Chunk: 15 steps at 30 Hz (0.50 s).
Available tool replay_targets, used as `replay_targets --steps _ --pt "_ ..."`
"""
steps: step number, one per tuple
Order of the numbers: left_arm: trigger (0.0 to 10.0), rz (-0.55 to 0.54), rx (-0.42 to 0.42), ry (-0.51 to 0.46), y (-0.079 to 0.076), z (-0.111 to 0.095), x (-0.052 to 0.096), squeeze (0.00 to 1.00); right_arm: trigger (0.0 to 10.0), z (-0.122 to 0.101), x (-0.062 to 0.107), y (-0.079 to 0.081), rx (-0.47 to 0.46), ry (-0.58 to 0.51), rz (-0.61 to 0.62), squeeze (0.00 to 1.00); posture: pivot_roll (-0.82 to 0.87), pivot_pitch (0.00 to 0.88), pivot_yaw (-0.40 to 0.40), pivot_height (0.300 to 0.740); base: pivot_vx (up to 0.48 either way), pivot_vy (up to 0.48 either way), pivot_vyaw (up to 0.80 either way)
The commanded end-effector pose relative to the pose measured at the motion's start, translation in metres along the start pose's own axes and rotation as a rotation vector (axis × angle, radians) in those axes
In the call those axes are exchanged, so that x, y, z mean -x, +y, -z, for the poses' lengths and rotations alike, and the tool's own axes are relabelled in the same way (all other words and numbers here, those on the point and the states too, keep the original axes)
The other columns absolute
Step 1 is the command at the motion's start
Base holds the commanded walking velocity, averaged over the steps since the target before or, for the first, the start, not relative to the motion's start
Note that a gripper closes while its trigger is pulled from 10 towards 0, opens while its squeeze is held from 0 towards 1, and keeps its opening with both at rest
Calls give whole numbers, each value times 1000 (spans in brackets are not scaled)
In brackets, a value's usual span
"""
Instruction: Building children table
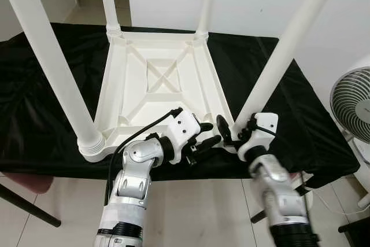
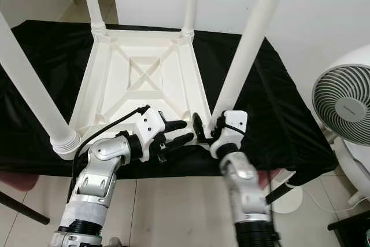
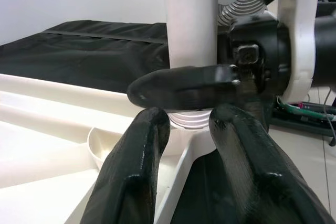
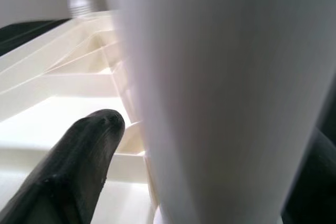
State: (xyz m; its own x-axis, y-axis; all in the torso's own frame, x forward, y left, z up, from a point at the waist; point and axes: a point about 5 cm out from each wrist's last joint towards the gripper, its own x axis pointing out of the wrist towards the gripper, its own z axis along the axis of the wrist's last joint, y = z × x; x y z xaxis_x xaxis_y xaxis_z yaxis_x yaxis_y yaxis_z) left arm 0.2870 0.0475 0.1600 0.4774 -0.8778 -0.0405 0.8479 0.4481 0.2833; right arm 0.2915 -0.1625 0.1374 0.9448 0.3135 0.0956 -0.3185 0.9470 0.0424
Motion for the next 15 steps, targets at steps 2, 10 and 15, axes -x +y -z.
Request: replay_targets --steps 2,10,15 --pt "10000 -317 36 7 9 5 0 0 10000 3 1 -4 31 16 -63 0 61 49 -48 740 0 0 0" --pt "10000 -325 37 5 10 4 0 0 10000 2 -1 -14 127 73 -280 0 68 50 -48 740 0 0 0" --pt "10000 -305 41 3 6 4 -1 0 10000 4 -6 -15 158 93 -364 0 71 50 -47 740 0 0 0"
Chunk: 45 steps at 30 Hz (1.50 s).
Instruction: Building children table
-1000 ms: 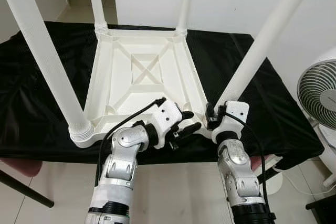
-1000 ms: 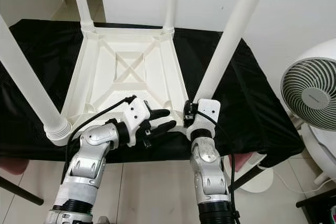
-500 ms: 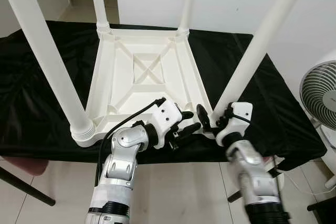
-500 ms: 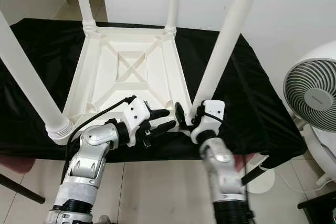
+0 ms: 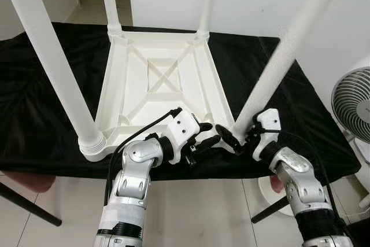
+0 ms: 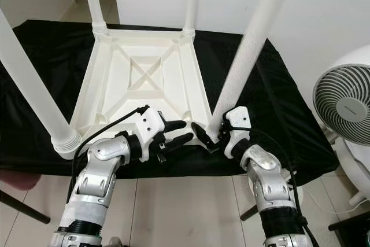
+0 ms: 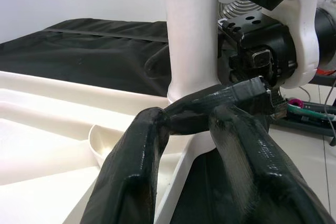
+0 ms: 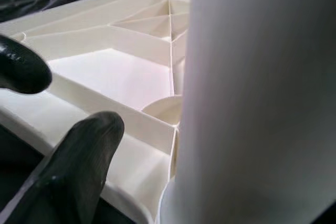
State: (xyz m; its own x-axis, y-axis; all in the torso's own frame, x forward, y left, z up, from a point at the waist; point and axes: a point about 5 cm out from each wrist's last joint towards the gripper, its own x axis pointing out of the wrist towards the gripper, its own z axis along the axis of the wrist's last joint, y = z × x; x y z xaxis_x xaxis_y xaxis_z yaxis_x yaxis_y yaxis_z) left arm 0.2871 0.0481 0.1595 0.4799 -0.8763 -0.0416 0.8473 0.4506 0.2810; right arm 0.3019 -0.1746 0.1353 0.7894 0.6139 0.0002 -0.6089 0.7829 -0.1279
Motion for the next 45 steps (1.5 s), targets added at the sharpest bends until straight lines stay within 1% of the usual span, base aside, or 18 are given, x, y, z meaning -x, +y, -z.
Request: replay_targets --steps 1,2,3,4,5,16,23,25,28,30,32,35,38,40,42,43,44,45 --pt "10000 -287 37 4 4 4 -2 0 10000 1 -2 -1 14 12 -35 0 72 50 -48 740 0 0 0" --pt "10000 -256 33 12 -1 6 -2 0 7529 1 -3 -2 20 15 -56 0 74 49 -48 740 0 0 0" --pt "10000 -233 33 21 -6 9 -2 0 1725 2 -4 -3 21 18 -63 0 77 49 -49 740 0 0 0" --pt "10000 -233 33 21 -6 9 -2 0 1725 2 -4 -3 21 18 -63 0 77 49 -49 740 0 0 0" --pt "10000 -223 40 33 -10 14 -3 0 0 2 -5 -5 22 21 -64 0 78 48 -48 740 0 0 0" --pt "10000 -264 85 60 -15 31 -8 0 0 6 -7 -4 -3 -3 -62 0 79 51 -65 740 0 0 0" --pt "10000 -255 102 44 -14 31 -11 0 0 10 -8 -1 -30 -19 -21 0 78 55 -74 740 0 0 0" --pt "10000 -255 107 26 -10 29 -15 0 0 16 -8 6 -68 -36 28 0 71 53 -73 740 0 0 0" --pt "10000 -255 107 26 -10 29 -15 0 0 16 -8 6 -68 -36 28 0 71 53 -73 740 0 0 0" --pt "10000 -271 112 14 -9 29 -17 0 0 21 -7 11 -114 -72 115 0 84 50 -73 740 0 0 0" --pt "10000 -271 112 14 -9 29 -17 0 0 21 -7 11 -114 -72 115 0 84 50 -73 740 0 0 0" --pt "10000 -287 131 6 -10 31 -18 0 0 22 -7 13 -139 -93 168 0 86 50 -72 740 0 0 0" --pt "10000 -323 142 -16 -13 34 -17 0 0 24 -5 18 -172 -133 272 0 87 48 -68 740 0 0 0" --pt "10000 -323 142 -16 -13 34 -17 0 0 24 -5 18 -172 -133 272 0 87 48 -68 740 0 0 0" --pt "10000 -345 134 -31 -11 37 -14 0 0 24 -2 20 -194 -152 345 0 89 49 -69 740 0 0 0" --pt "10000 -359 149 -52 -9 37 -12 0 0 25 0 21 -227 -165 410 0 86 47 -65 740 0 0 0" --pt "10000 -359 149 -52 -9 37 -12 0 0 25 0 21 -227 -165 410 0 86 47 -65 740 0 0 0" --pt "10000 -377 178 -71 -7 39 -10 0 0 27 2 22 -245 -173 473 0 81 46 -61 740 0 0 0"
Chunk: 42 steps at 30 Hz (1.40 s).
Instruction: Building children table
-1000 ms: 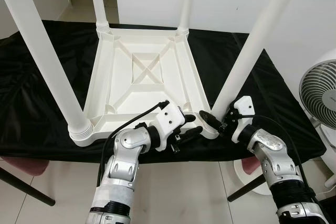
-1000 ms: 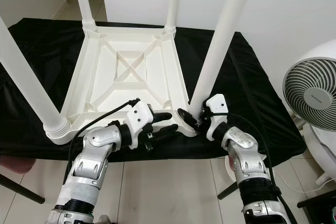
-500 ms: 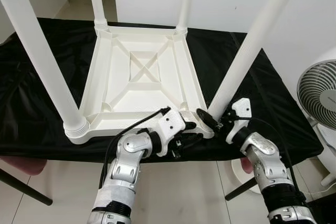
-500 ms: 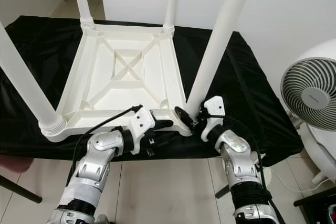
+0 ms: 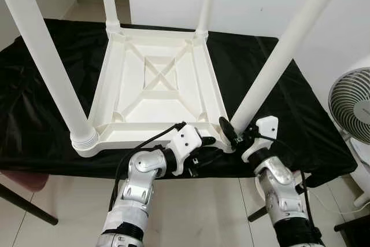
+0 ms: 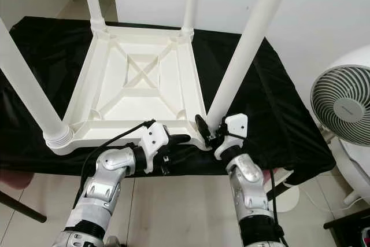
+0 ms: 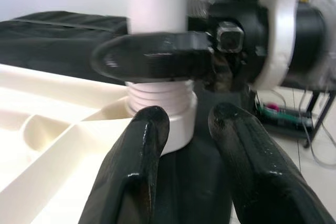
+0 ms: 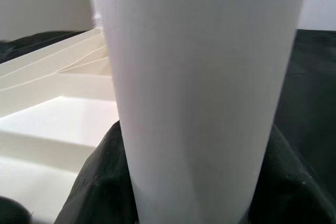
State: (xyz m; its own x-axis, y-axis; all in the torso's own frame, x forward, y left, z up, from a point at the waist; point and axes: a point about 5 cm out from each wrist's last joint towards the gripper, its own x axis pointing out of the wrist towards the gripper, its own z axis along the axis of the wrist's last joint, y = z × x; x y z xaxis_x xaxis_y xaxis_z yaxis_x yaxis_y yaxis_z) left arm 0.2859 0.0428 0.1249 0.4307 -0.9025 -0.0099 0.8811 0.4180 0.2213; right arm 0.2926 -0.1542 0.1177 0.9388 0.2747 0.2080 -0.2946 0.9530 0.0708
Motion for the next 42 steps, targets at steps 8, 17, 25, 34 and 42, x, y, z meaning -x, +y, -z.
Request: replay_targets --steps 8,17,25,34,42 --pt "10000 -411 166 -77 3 12 -1 0 0 12 11 7 -104 18 167 0 55 40 -43 740 0 0 0" --pt "10000 -370 152 -82 0 15 3 0 0 13 15 7 -98 22 206 0 52 36 -36 740 0 0 0" --pt "10000 -327 138 -88 -3 16 10 0 10000 17 19 0 -85 43 388 0 55 27 -31 740 0 0 0" --pt "10000 -316 117 -87 -5 15 11 0 10000 6 19 10 -122 -14 287 1000 59 22 -33 740 0 0 0" --pt "10000 -304 105 -83 -7 15 12 0 10000 2 21 8 -61 41 12 0 54 22 -29 740 0 0 0"
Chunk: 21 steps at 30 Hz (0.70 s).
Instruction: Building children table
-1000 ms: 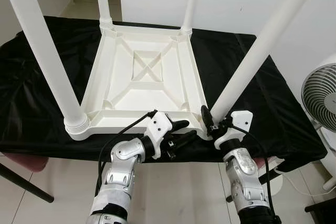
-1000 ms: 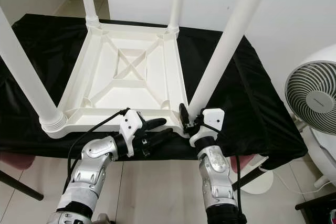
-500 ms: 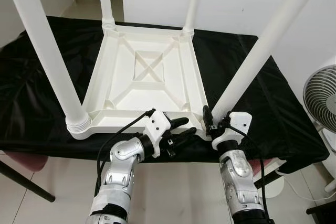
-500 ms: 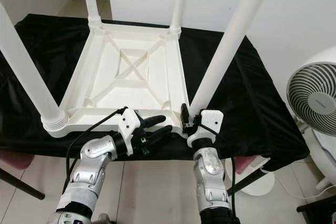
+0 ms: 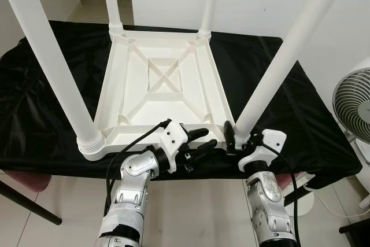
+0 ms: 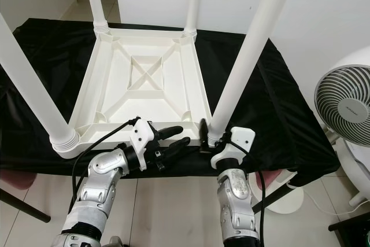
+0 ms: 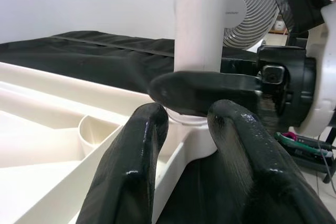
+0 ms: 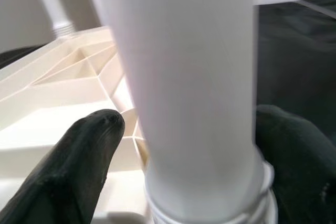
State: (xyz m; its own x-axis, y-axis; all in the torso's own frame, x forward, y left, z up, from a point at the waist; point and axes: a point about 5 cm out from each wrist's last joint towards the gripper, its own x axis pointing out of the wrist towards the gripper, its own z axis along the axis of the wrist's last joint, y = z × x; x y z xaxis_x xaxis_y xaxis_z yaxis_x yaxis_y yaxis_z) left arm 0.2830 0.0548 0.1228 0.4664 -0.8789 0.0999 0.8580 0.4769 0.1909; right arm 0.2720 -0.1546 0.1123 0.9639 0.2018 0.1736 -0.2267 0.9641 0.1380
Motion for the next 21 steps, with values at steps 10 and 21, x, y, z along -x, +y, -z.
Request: replay_targets --steps 10,21 --pt "10000 -221 51 19 -9 12 2 0 10000 -13 -17 -32 176 88 -310 0 50 25 -21 740 0 0 0" --pt "10000 -213 42 22 -11 11 3 0 0 -14 -29 -43 223 144 -396 0 72 32 -26 740 0 0 0"
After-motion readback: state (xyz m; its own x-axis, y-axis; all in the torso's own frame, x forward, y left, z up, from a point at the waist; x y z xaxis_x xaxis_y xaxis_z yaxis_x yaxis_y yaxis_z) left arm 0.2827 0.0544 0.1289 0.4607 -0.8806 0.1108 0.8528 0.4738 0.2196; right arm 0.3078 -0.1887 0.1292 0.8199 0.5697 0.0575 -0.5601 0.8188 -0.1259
